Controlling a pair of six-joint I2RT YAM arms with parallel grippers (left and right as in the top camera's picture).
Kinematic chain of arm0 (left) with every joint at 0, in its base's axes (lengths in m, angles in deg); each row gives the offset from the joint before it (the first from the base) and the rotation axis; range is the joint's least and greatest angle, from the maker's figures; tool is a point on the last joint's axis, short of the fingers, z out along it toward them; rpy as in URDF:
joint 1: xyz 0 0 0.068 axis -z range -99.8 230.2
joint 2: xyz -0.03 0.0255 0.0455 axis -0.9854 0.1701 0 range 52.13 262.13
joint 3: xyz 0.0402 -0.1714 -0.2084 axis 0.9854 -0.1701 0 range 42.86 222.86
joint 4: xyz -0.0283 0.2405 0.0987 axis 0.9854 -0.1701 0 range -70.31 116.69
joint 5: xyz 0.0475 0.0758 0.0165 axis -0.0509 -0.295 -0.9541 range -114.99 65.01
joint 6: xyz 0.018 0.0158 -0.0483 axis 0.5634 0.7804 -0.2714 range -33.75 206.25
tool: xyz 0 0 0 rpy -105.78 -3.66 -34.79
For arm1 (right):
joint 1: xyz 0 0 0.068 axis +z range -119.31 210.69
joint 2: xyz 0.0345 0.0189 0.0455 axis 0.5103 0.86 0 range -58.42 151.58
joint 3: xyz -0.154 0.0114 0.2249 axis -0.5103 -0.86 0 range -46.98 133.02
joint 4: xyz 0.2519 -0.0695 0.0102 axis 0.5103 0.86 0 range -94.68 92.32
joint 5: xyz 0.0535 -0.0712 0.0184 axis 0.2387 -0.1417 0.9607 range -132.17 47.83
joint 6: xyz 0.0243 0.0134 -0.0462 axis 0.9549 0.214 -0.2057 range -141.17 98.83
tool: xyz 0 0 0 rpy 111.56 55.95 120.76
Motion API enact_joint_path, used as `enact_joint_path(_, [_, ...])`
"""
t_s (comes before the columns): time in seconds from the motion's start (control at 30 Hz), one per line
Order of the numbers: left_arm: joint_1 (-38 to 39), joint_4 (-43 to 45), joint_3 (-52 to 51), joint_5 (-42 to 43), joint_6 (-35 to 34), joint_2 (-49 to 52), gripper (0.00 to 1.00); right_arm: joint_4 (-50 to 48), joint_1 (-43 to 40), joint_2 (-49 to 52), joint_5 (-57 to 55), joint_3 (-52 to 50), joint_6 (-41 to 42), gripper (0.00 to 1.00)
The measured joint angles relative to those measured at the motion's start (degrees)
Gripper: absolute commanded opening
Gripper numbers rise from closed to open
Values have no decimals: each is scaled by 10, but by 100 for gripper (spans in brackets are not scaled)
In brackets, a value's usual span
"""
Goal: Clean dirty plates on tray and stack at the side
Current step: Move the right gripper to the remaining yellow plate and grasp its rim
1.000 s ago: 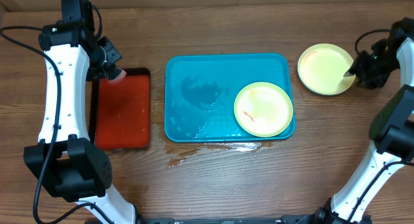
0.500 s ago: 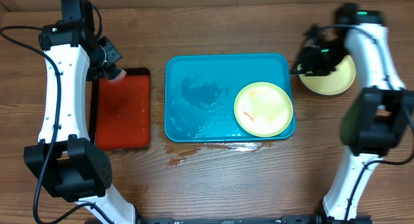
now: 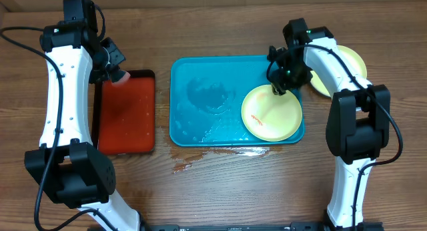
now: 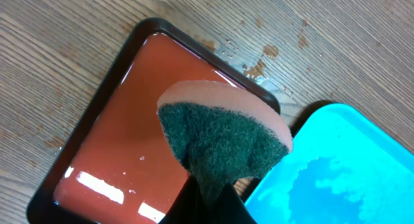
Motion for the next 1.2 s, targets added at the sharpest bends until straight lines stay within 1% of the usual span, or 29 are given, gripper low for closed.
enact_joint_path(0.2, [0, 0, 0, 0, 0, 0, 4, 7, -9, 1, -18, -5, -1, 59])
enact_joint_path(0.27, [0, 0, 0, 0, 0, 0, 4, 16, -10, 1, -20, -6, 1, 56])
enact_joint_path(0.47, [0, 0, 0, 0, 0, 0, 4, 28, -10, 1, -19, -31, 13, 54])
enact_joint_path(0.57, [0, 0, 0, 0, 0, 0, 4, 31, -9, 1, -10, -45, 19, 45])
enact_joint_path(0.73, [0, 0, 0, 0, 0, 0, 4, 41, -10, 1, -8, -52, 51, 34])
enact_joint_path(0.8, [0, 0, 0, 0, 0, 0, 4, 38, -11, 1, -2, -52, 72, 27])
enact_joint_path(0.87, [0, 0, 0, 0, 0, 0, 4, 27, -12, 1, 17, -52, 95, 17])
enact_joint_path(0.93, [0, 0, 0, 0, 0, 0, 4, 9, -12, 1, 49, -53, 117, 13])
enact_joint_path(1.1, [0, 0, 0, 2, 0, 0, 4, -61, -4, 1, 140, -55, 188, 12])
enact_joint_path(1.2, [0, 0, 0, 6, 0, 0, 4, -92, 11, 1, 167, -56, 227, 14])
